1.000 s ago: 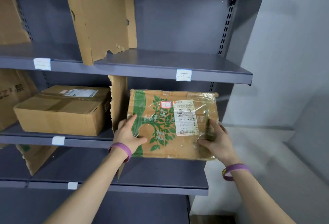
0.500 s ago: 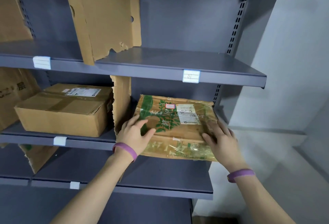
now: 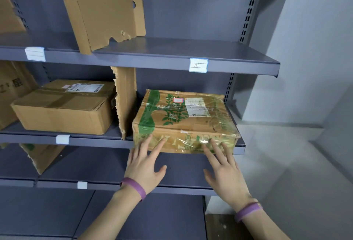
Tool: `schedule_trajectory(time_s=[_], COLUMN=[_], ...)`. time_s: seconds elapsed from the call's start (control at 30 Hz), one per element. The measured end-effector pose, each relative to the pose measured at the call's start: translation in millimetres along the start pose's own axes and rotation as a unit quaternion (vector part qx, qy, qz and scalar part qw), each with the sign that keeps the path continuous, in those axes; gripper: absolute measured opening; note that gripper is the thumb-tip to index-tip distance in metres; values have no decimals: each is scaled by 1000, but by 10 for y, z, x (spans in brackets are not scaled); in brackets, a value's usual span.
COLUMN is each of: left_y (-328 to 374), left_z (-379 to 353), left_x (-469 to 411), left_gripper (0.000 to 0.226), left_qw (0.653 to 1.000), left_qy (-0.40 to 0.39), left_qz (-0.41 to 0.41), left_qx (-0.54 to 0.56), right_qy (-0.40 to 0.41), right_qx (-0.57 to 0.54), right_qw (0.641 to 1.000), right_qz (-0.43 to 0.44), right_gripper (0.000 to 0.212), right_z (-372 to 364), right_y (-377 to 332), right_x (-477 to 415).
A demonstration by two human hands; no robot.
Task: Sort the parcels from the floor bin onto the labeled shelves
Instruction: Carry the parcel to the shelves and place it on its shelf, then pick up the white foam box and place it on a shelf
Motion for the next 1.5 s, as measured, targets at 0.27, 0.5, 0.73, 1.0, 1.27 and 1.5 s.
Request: schedule_trajectory(time_s=[0.27,0.5,0.73,1.0,1.27,1.5], left_y=[-79,-169,-120,199,769,1315], left_z=[-142,-235,-251,-497,-1022,-1627], left_x=[-365,-627,-647,-178,-17,657], left_gripper=[82,79,77,70,67,68], left_qw=[998,997,997,993,953,882], left_qy=[-31,-51,-62,-92,-222,-369], left_qz=[37,40,24,19,-110,-224], left_qx=[-43,-42,-26,65,174,192], right_qy=[-65,-79,-79,-94,-142,-184], right_qx=[12,17,-9,-74,-63,-35], right_qw=[998,996,996,989,939,840], right_qz=[-17,-24,-28,-87,-307,-510], right_gripper=[75,73,75,70,70,71], right_z=[-102,-124,-131,-236,-112,2], right_y=[24,8,23,163,343,205], right_x=[-383,-605,-697,-154,1018,2460])
Point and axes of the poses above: each hand's wrist, its own x-axis away from the middle knuckle, its own z-axis out of the back of the hand, y = z × x, the point moved 1 cm from there along -x, towards the middle knuckle, and after that the axes turned 12 degrees about x, right-handed, at the moved point
